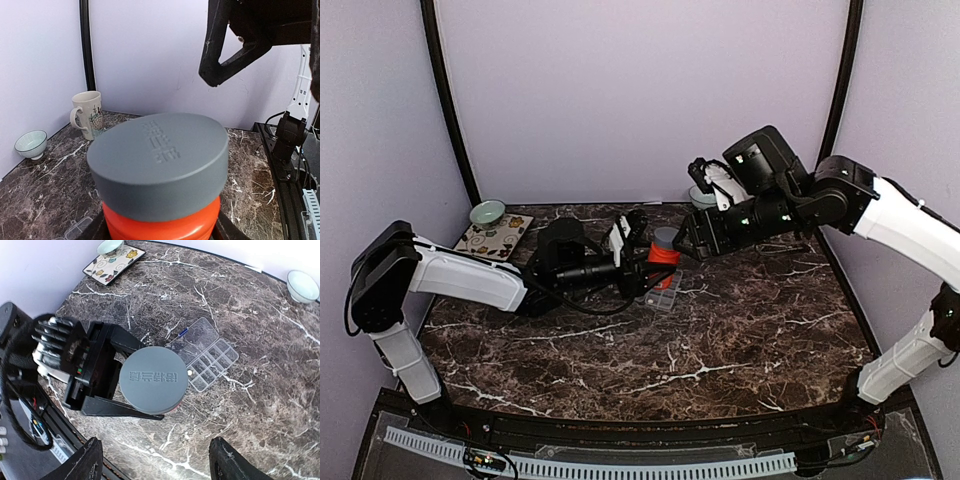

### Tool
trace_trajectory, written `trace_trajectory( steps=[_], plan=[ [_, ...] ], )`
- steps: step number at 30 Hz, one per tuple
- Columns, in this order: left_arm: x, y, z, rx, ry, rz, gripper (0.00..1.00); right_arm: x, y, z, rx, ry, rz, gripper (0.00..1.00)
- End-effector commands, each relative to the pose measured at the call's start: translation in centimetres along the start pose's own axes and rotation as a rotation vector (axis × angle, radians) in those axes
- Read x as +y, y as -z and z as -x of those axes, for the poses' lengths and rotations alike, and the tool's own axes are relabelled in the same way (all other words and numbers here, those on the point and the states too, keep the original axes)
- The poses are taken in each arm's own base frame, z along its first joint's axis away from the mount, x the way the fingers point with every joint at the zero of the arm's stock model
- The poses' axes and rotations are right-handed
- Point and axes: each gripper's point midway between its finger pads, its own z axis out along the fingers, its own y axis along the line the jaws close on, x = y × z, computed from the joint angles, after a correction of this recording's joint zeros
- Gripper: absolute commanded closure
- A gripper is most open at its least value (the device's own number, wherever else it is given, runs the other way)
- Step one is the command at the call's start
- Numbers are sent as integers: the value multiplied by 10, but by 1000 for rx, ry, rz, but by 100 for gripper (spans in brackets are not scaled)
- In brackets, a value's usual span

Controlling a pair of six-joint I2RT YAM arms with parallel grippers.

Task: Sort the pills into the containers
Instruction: Pass from the right arm to the left, then screw the lid of the pill bottle onto the pill bottle.

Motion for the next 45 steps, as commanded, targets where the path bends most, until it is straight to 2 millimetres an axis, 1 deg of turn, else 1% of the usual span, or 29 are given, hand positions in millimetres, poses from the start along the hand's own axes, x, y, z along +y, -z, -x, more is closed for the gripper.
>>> trace_trajectory(
  steps=[1,4,8,12,19,25,33,41,45],
  plan=[
    [-11,12,34,-72,-29,-57,100,8,4,11,-94,95,47,27],
    [-16,15,36,-70,-13,-82,100,7,6,14,-133,108,73,26],
    [-25,16,37,-53,12,-137,100,8,3,16,-170,99,123,26],
    [-30,18,37,-37,26,-164,100,17,9,22,-197,95,184,26],
    [-39,20,42,-28,58,-216,100,27,10,20,-197,111,246,25],
    [-43,21,52,-36,81,-247,100,32,13,17,-209,114,284,21],
    [-50,21,64,-44,120,-295,100,31,13,12,-217,114,300,18],
    [-56,21,72,-32,138,-340,100,29,14,13,-245,112,319,17],
    [-57,22,73,-28,146,-349,100,27,14,14,-255,110,329,17]
  ],
)
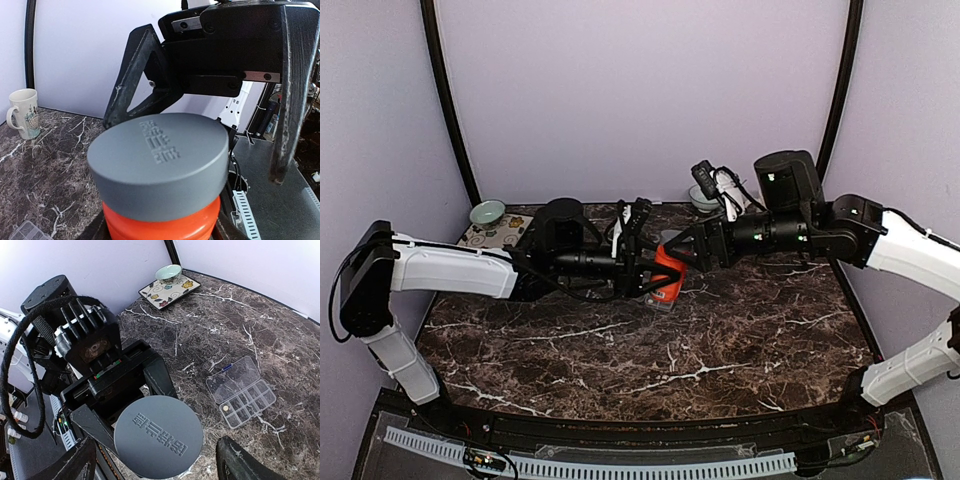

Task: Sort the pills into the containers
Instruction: Screw the lid of the pill bottle onto the pill bottle.

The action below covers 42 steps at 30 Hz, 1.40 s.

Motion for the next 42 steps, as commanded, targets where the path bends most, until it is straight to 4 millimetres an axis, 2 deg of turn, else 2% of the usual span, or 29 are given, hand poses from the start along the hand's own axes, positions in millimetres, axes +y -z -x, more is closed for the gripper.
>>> trace_trajectory(
  steps=[1,14,18,42],
  plan=[
    [-16,9,39,-64,-44,-46,100,5,9,17,-79,12,42,17],
    [-14,3,43,-62,-24,-58,100,0,6,17,-92,3,80,18],
    [-19,2,44,-56,-20,-92,100,-1,6,16,-94,-5,91,18],
    [-16,-2,38,-42,3,-95,100,7,9,18,-106,-15,153,19]
  ],
)
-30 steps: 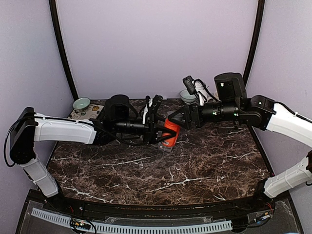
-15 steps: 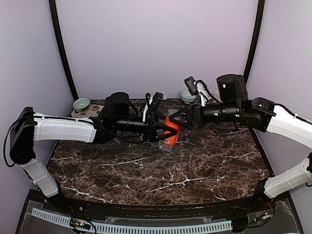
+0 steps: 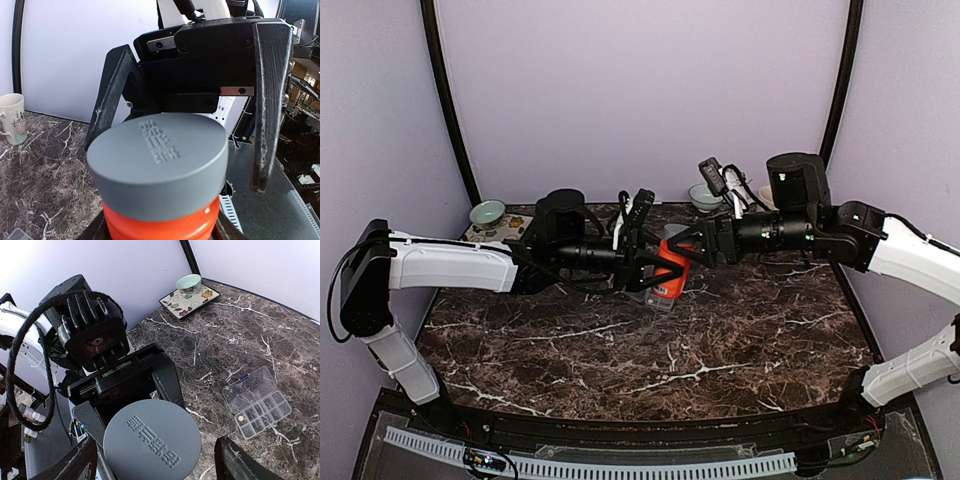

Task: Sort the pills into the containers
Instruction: Screw the lid of the pill bottle onto the pill bottle.

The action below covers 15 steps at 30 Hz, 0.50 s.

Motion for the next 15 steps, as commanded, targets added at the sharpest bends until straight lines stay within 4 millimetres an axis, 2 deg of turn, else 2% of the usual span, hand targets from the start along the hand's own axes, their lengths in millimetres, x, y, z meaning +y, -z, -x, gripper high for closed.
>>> trace_trajectory(
  steps=[1,15],
  plan=[
    [-6,1,22,-38,-30,-27,100,6,3,13,-52,10,33,20],
    [-6,-1,21,-29,-35,-37,100,6,1,17,-60,9,49,24]
  ],
)
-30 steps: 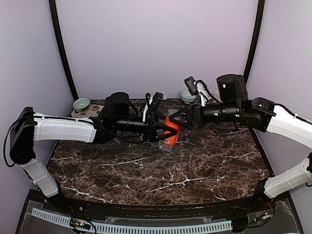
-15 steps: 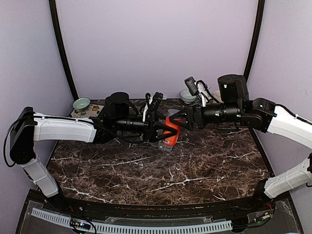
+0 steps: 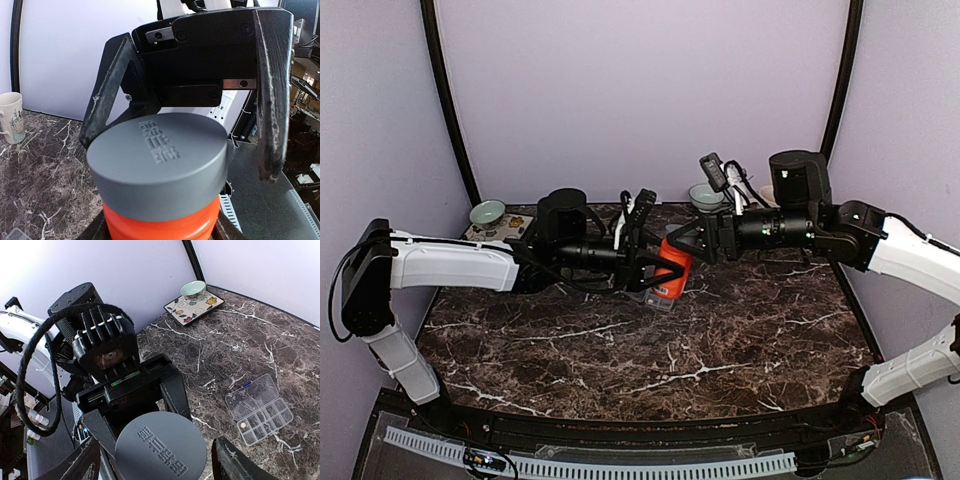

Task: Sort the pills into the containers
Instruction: Screw the lid of the pill bottle onto the pill bottle.

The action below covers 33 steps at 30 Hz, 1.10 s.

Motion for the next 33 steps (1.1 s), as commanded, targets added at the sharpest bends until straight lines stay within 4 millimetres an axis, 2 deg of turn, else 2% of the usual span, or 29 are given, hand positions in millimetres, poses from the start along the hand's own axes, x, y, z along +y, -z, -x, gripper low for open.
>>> trace_trajectory(
  steps=[1,21,33],
  plan=[
    [-6,1,22,-36,-40,-29,100,2,-1,10,-32,3,23,24],
    [-8,-1,23,-32,-38,-41,100,5,-3,12,-32,0,46,32],
    [-8,0,21,-31,-34,-39,100,8,1,12,-39,-4,58,32]
  ],
)
